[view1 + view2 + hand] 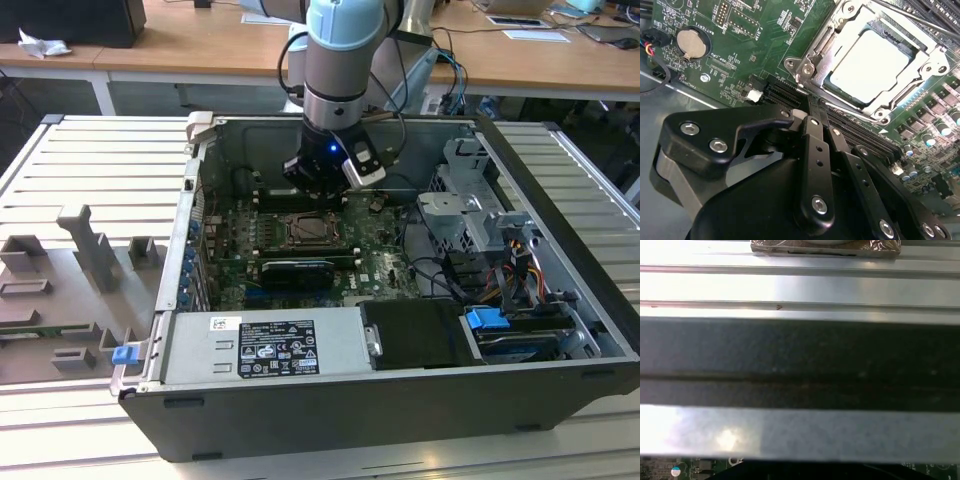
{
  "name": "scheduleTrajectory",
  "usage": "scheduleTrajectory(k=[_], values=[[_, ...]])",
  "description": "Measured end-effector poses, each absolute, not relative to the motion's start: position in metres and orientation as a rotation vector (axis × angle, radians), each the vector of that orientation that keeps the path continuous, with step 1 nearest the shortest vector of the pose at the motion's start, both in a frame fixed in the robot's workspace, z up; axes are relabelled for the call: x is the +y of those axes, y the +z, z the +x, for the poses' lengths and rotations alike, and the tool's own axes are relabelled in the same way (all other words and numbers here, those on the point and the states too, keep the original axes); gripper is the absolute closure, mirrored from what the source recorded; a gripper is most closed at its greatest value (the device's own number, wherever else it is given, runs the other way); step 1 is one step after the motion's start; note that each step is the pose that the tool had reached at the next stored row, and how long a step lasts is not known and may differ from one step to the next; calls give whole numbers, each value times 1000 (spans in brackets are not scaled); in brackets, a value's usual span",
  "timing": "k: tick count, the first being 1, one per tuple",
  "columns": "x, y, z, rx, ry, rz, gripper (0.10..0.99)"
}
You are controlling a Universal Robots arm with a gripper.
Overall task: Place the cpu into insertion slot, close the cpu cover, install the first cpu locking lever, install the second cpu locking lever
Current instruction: 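Install the first cpu locking lever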
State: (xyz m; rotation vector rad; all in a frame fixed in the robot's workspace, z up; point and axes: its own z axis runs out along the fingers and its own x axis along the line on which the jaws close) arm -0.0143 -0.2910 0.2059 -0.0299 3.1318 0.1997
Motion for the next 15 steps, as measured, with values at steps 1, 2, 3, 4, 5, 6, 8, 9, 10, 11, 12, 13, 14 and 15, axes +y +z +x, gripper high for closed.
scheduleTrajectory(k=[1, 2, 3, 4, 5, 6, 8, 9, 10, 11, 12, 13, 14, 15], values=[[-291, 206, -14, 3132, 199, -30, 980], [-291, 205, -14, 3132, 199, -30, 980], [-291, 205, -14, 3132, 198, -30, 980], [-291, 205, -14, 3132, 198, -30, 980], [-291, 204, -14, 3132, 197, -30, 980], [-291, 204, -14, 3132, 196, -30, 980], [-291, 204, -14, 3132, 195, -30, 980], [-291, 203, -14, 3132, 194, -30, 980], [-291, 203, -14, 3132, 193, -30, 980], [-291, 203, -14, 3132, 193, -30, 980], [-292, 204, -14, 3132, 193, -30, 980], [-292, 204, -14, 3132, 193, -30, 980], [-292, 205, -14, 3132, 193, -30, 980], [-292, 206, -14, 3132, 193, -30, 980]])
